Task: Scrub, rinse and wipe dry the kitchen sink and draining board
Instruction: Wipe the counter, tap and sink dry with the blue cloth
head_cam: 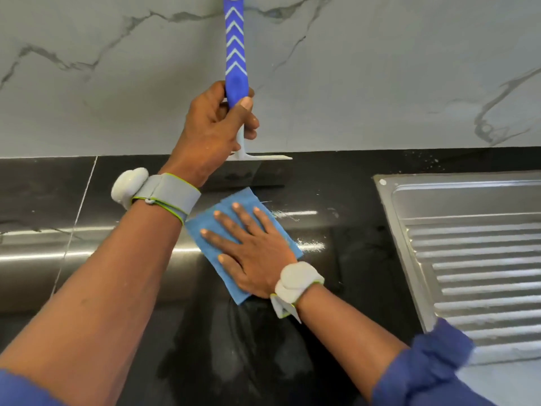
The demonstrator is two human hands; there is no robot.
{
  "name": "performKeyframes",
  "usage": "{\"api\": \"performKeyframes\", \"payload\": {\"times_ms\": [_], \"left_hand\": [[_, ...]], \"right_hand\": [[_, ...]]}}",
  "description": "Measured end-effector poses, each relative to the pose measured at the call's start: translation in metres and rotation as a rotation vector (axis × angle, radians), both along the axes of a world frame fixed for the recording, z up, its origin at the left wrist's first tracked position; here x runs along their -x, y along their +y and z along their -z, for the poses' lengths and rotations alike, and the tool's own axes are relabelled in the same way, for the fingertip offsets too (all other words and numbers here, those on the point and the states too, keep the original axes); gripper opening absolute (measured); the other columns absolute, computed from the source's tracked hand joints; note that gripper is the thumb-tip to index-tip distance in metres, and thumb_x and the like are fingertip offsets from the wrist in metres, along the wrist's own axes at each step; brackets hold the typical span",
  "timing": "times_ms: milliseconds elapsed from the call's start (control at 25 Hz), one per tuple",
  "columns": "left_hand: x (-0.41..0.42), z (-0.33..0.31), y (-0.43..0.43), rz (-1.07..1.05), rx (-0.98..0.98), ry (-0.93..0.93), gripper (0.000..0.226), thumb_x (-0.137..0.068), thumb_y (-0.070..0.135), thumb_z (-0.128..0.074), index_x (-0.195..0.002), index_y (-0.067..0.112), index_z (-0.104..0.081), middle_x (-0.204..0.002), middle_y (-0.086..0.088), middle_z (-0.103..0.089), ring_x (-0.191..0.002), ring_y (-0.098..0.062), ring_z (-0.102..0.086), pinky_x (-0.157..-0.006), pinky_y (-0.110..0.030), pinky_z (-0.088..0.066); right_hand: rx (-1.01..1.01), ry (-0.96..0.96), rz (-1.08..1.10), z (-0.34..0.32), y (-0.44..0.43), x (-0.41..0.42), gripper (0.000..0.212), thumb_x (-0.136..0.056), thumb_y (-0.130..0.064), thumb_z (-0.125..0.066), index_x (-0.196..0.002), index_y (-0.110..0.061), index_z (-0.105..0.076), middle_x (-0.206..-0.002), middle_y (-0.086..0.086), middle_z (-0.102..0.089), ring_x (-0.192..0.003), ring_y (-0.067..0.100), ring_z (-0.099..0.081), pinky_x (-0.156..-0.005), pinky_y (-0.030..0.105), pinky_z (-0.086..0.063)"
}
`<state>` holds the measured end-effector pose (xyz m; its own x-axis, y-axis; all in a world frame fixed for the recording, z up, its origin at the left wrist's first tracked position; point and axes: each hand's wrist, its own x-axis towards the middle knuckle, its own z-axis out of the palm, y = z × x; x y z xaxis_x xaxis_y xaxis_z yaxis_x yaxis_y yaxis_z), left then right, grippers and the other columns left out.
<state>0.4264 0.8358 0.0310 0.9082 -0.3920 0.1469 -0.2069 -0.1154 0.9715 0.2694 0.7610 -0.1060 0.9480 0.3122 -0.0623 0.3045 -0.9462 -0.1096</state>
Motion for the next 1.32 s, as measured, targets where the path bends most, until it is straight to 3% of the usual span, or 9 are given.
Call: {"api": "performKeyframes", "payload": {"times_ms": [320,480,640,800,880,960,1080,1200,1320], "left_hand": [[-0.005,0.015,-0.025,-0.067,-0.024,-0.078,0.024,-0.107,0.029,-0.053,-0.126,0.015,-0.059,-0.086,0.006,-0.071,-0.082,-0.012,-0.072,-0.063,-0.026,-0.054],[-0.005,0.012,-0.029,-0.087,0.0,-0.08,0.022,-0.105,0.031,-0.05,-0.122,0.019,-0.058,-0.079,0.011,-0.069,-0.079,-0.01,-0.069,-0.059,-0.022,-0.051],[-0.009,0.015,-0.033,-0.094,0.023,-0.064,0.024,-0.102,0.032,-0.051,-0.121,0.018,-0.058,-0.077,0.01,-0.066,-0.08,-0.012,-0.067,-0.059,-0.021,-0.049],[-0.006,0.033,-0.038,-0.093,0.025,-0.03,0.026,-0.104,0.031,-0.049,-0.123,0.015,-0.058,-0.078,0.005,-0.063,-0.08,-0.014,-0.064,-0.06,-0.021,-0.048],[-0.002,0.046,-0.038,-0.093,0.024,-0.029,0.023,-0.107,0.025,-0.047,-0.124,0.012,-0.057,-0.079,0.001,-0.062,-0.079,-0.016,-0.063,-0.062,-0.019,-0.047],[0.001,0.056,-0.036,-0.103,0.04,-0.011,0.022,-0.108,0.023,-0.046,-0.124,0.011,-0.057,-0.079,-0.002,-0.06,-0.078,-0.018,-0.062,-0.066,-0.018,-0.048],[0.004,0.063,-0.036,-0.125,0.051,-0.008,0.024,-0.107,0.026,-0.047,-0.123,0.012,-0.058,-0.077,-0.001,-0.059,-0.076,-0.019,-0.061,-0.071,-0.023,-0.049],[0.004,0.065,-0.038,-0.134,0.053,-0.019,0.031,-0.106,0.032,-0.047,-0.125,0.011,-0.058,-0.078,0.001,-0.06,-0.077,-0.018,-0.061,-0.073,-0.029,-0.051],[0.005,0.068,-0.037,-0.144,0.034,-0.06,0.032,-0.105,0.037,-0.045,-0.122,0.013,-0.057,-0.074,0.001,-0.057,-0.073,-0.016,-0.059,-0.074,-0.029,-0.05]], "right_hand": [[-0.033,0.044,0.089,-0.014,0.007,-0.096,0.053,-0.104,-0.048,-0.028,-0.153,-0.029,-0.038,-0.166,-0.001,-0.021,-0.154,0.026,-0.008,-0.123,0.051,-0.003],[-0.042,0.0,0.222,-0.005,-0.02,-0.106,0.058,-0.101,-0.053,-0.03,-0.155,-0.033,-0.03,-0.165,-0.003,-0.023,-0.153,0.026,-0.013,-0.123,0.05,-0.008],[-0.024,-0.034,0.375,0.0,-0.103,-0.087,0.062,-0.1,-0.056,-0.021,-0.158,-0.035,-0.02,-0.166,-0.005,-0.018,-0.154,0.023,-0.01,-0.123,0.052,-0.008],[0.029,-0.05,0.78,0.006,-0.18,-0.051,0.066,-0.1,-0.059,-0.019,-0.16,-0.033,-0.012,-0.168,0.0,-0.009,-0.155,0.031,-0.002,-0.123,0.056,-0.004],[-0.04,0.018,1.041,0.006,-0.216,-0.038,0.065,-0.1,-0.059,-0.019,-0.16,-0.036,-0.006,-0.169,0.001,-0.001,-0.154,0.031,0.004,-0.123,0.057,-0.001],[-0.111,0.043,1.166,0.006,-0.235,-0.029,0.063,-0.102,-0.058,-0.019,-0.159,-0.038,-0.003,-0.169,-0.001,0.004,-0.154,0.03,0.009,-0.122,0.057,0.0],[-0.099,0.028,1.081,0.008,-0.227,-0.019,0.06,-0.103,-0.054,-0.018,-0.159,-0.039,-0.003,-0.169,0.0,0.004,-0.154,0.032,0.009,-0.122,0.058,-0.003],[0.035,0.006,0.801,0.004,-0.202,0.021,0.06,-0.102,-0.054,-0.014,-0.159,-0.038,-0.005,-0.169,0.003,-0.003,-0.154,0.034,0.001,-0.122,0.058,-0.011],[0.064,-0.003,0.639,0.004,-0.172,0.068,0.062,-0.102,-0.057,-0.012,-0.16,-0.037,-0.006,-0.169,0.002,-0.002,-0.155,0.033,0.003,-0.123,0.057,-0.007]]}}
